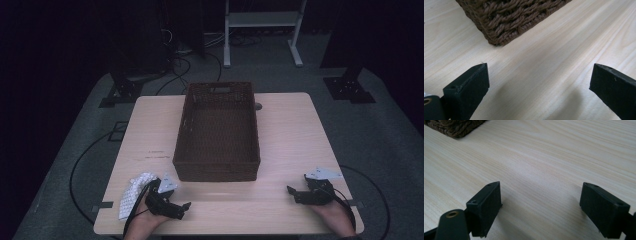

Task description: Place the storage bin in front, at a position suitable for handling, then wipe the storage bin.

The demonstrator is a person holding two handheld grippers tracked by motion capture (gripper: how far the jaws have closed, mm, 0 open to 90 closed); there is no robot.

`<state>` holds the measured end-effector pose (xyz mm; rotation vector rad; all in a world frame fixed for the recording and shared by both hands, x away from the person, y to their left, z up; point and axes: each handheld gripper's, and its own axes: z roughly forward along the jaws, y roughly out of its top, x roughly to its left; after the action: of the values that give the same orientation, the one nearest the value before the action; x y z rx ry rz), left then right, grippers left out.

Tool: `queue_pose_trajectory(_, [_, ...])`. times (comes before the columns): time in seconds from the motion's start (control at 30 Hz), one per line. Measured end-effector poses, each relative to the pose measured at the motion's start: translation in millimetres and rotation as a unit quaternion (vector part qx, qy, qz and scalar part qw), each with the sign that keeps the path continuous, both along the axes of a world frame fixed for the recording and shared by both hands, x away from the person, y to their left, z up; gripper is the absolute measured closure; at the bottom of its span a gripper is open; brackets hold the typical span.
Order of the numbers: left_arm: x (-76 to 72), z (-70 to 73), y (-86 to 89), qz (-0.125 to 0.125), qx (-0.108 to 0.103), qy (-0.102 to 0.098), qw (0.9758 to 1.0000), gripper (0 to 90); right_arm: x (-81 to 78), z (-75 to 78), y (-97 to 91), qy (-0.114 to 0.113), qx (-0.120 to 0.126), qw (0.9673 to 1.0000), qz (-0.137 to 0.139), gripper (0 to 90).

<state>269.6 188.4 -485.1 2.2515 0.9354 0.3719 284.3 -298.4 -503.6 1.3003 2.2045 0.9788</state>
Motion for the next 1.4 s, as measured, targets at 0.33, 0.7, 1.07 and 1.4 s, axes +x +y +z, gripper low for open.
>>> queue_pose_trajectory(0.33, [1.2, -11.9, -1.0, -0.012, 0.002, -0.005, 0.9999, 0.0, 0.0, 0.0, 0.0, 0.000, 0.000, 1.0000, 0.000, 16.7])
queue_pose_trajectory(0.7, [0.5, -15.7, 3.1, -0.025, -0.016, -0.021, 0.9994, 0.0, 0.0, 0.0, 0.0, 0.000, 0.000, 1.0000, 0.000, 16.7])
queue_pose_trajectory(1.07, [1.4, -16.2, 3.6, -0.025, -0.018, -0.022, 0.9993, 0.0, 0.1, 0.0, 0.0, 0.000, 0.000, 1.0000, -0.003, 16.7])
queue_pose_trajectory(1.4, [-0.3, -16.1, 4.6, -0.020, -0.018, -0.022, 0.9994, 0.0, 0.9, 0.0, 0.2, 0.001, 0.001, 1.0000, -0.006, 16.3])
